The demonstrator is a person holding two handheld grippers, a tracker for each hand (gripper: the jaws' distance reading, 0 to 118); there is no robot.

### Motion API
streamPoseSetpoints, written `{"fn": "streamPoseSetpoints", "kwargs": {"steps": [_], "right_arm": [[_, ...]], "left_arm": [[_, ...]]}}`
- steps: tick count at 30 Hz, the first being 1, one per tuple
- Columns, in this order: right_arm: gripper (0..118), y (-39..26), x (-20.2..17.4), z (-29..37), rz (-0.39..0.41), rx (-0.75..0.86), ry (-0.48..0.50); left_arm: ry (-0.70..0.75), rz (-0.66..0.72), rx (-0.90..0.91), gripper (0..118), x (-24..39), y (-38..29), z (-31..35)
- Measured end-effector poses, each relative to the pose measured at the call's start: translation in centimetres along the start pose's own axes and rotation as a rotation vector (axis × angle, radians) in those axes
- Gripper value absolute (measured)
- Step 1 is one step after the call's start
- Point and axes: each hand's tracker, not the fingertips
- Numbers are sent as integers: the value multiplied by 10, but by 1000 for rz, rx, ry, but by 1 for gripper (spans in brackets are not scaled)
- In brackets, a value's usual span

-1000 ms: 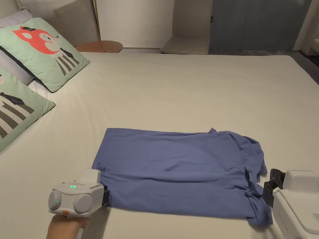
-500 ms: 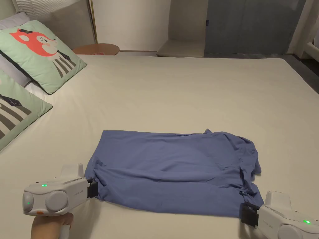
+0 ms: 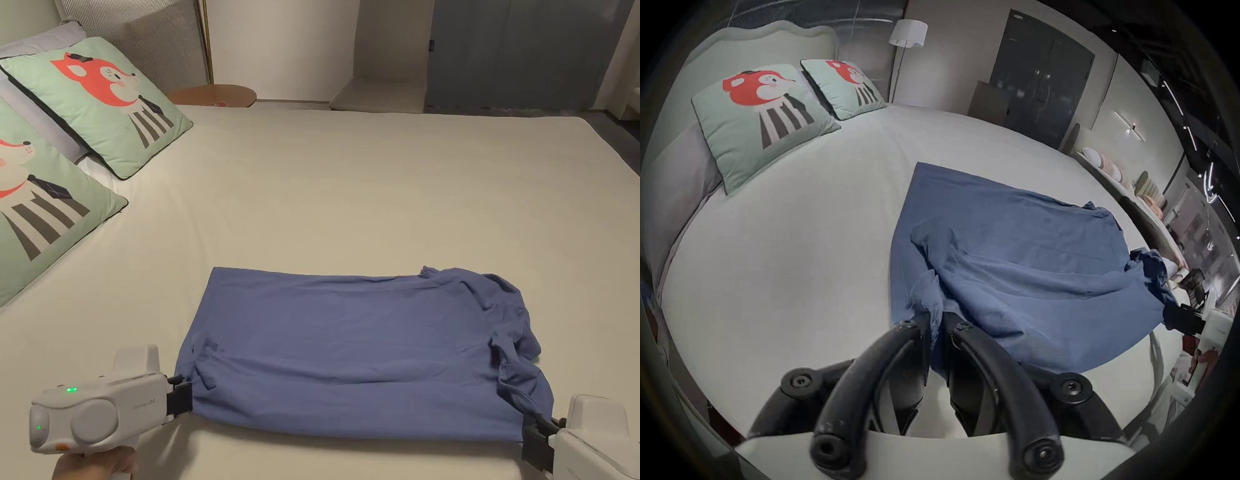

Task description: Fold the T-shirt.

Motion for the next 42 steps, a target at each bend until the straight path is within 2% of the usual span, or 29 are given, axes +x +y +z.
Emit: {"fn": "streamPoseSetpoints", "kwargs": {"steps": [6,10,13,14,15,18,19,20,22,26,30,33,34,35,36,37,38,39,40,42], "right_arm": [[17,-38,0,6,-15,-60,-4],[17,-61,8,-15,-31,-108,-14],[17,-52,5,-8,-48,-97,-17],[18,-49,3,-6,-43,-97,-20],[24,-45,0,-3,-41,-97,-24],[84,-25,-11,11,13,-19,-51],[105,-16,-16,17,18,27,-49],[111,-5,-20,23,19,75,-41],[110,27,-34,50,20,178,-19],[110,64,-51,65,45,355,1],[110,88,-65,80,83,490,-19],[109,96,-75,89,111,536,-37],[104,97,-77,91,116,561,-40],[97,96,-78,91,121,572,-44],[85,96,-80,92,127,580,-48],[60,95,-80,88,134,591,-53],[36,95,-81,87,134,596,-54],[8,95,-82,86,136,599,-54],[1,96,-82,84,140,601,-60],[1,93,-81,74,144,598,-52]], "left_arm": [[0,53,-55,5,-13,-39,13],[20,52,-77,4,-13,-53,5],[42,44,-73,5,-5,-47,9],[52,28,-74,10,-4,-46,9],[62,15,-79,19,-1,-43,10],[71,-17,-45,89,10,-35,21],[51,-26,2,108,15,-30,27],[34,-18,56,110,22,-23,34],[0,-23,162,109,36,-8,51],[-43,-106,383,109,72,21,85],[-29,-159,565,109,99,36,107],[-6,-207,637,106,113,41,113],[2,-205,645,97,115,41,112],[-3,-196,644,83,117,42,112],[-5,-194,648,61,117,43,111],[-19,-181,652,23,118,43,109],[-31,-180,647,0,118,44,106],[-41,-183,646,0,119,43,105],[-52,-186,643,0,120,42,104],[-52,-189,639,0,123,43,100]]}}
